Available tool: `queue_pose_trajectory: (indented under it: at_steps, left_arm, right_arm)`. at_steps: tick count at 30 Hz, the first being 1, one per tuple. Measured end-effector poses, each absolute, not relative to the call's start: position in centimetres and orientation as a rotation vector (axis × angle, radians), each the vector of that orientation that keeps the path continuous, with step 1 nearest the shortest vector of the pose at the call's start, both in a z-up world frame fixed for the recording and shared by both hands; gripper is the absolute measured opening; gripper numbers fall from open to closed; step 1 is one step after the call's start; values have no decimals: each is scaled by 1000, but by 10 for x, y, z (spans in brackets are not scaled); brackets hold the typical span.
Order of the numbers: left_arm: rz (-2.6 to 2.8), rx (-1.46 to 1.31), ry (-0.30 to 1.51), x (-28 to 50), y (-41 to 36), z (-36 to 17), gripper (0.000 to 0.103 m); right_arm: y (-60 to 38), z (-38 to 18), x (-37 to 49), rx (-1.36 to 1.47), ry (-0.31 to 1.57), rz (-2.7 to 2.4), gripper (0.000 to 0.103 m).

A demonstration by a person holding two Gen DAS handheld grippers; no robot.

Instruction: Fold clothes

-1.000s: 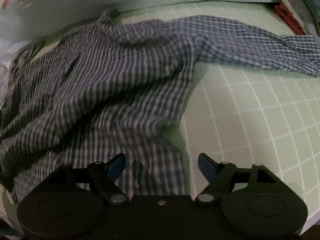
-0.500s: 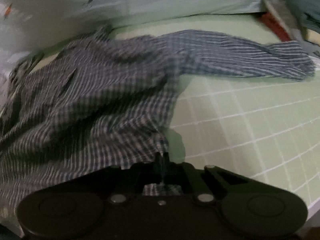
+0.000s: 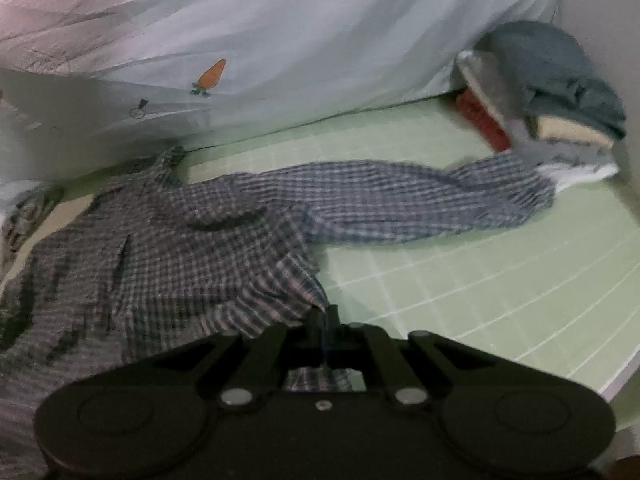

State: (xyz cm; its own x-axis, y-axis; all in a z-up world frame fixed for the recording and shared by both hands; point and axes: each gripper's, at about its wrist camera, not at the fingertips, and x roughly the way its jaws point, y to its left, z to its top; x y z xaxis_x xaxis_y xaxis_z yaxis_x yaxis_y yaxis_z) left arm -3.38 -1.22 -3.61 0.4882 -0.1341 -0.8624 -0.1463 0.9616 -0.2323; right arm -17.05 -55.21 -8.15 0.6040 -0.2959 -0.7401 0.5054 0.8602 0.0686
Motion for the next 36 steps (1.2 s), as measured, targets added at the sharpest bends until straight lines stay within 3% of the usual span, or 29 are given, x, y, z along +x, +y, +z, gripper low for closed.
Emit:
queue_pose_trajectory:
  at_steps: [3,5,6,7,8,10,16,22,28,36]
  left_arm:
    - [47,-205,1127,-26,-27,-58,17]
    - [83,-122,1146,-24,-40,-67,20]
    - [83,-105,1130,-24,-43,-65,25]
    - [82,-95,1110,-24,-45,-63,38]
    - [80,-93,1091,-23,-46,-60,53]
    - [70,-85,1067,-17,-48,-56,65]
    - [16,-2,1032,15,-61,-48,68]
    - [-37,56,1006,72,-75,-50,80]
    - [-133,160,997,156,-96,-64,85]
    - [-207,104,1068,253,-112,-116,84]
  right_arm:
    - [-560,-108,-160,266,898,-520,2]
    - [-561,-118,-157,264,943,-542,8]
    - [-560,-118,-157,270,943,-544,19]
    - [-559,-118,-157,275,943,-547,28]
    - [-557,-116,-157,285,925,-539,45]
    - [-555,-112,-153,298,889,-514,56]
    - [-547,-106,-111,277,839,-429,72]
    - [-529,-97,-34,242,787,-309,78]
    - [-512,-113,69,218,803,-208,80]
    - [-505,-152,197,206,811,-138,76]
